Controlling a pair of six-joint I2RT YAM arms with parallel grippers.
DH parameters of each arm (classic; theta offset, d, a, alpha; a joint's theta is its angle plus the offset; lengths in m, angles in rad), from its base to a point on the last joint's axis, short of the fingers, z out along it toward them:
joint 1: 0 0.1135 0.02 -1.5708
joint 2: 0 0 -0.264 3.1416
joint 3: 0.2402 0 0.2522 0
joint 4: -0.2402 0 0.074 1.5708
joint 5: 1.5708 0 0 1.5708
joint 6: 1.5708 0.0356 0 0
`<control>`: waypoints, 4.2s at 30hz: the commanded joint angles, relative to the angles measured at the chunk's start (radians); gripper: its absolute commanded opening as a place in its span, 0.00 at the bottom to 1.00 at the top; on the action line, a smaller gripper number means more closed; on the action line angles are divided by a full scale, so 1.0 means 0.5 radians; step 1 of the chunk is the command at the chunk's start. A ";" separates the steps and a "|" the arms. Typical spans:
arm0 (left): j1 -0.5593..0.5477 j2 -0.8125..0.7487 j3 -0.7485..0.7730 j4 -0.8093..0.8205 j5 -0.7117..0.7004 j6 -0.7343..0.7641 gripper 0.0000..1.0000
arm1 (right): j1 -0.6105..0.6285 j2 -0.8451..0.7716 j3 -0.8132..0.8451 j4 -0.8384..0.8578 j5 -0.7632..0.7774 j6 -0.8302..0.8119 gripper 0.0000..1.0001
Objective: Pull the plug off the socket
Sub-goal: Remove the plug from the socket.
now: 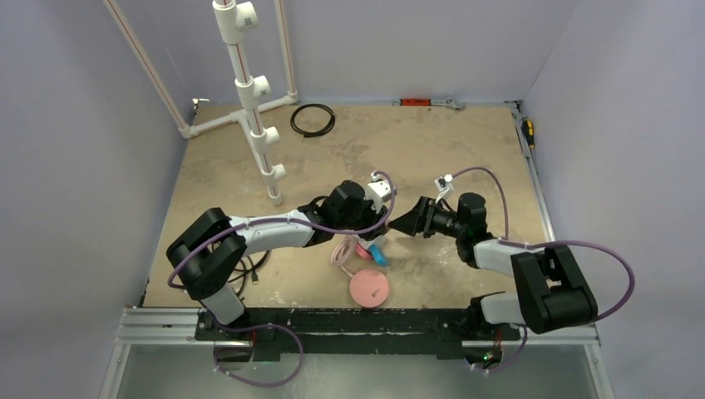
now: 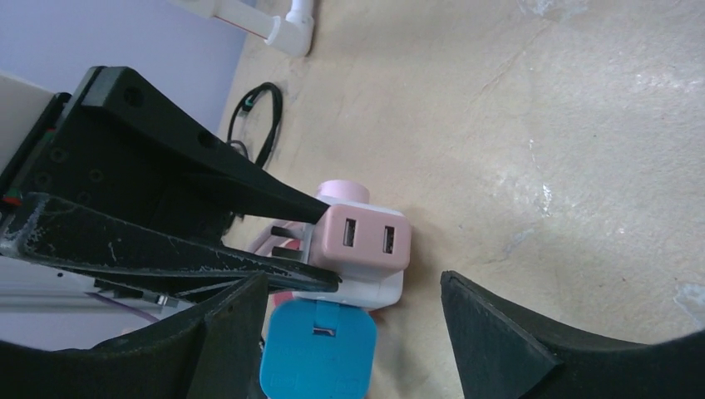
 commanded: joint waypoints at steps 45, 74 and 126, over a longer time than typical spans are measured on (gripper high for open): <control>-0.071 -0.289 0.078 0.016 -0.123 0.063 0.89 | 0.068 -0.151 0.085 -0.039 0.074 -0.042 0.00; 0.027 -0.129 0.098 -0.526 0.165 -0.193 0.64 | 0.102 -0.881 0.155 -0.695 0.722 -0.442 0.00; -0.035 0.203 0.285 -0.865 -0.353 0.033 0.00 | 0.237 -0.688 0.051 -0.704 0.715 -0.436 0.65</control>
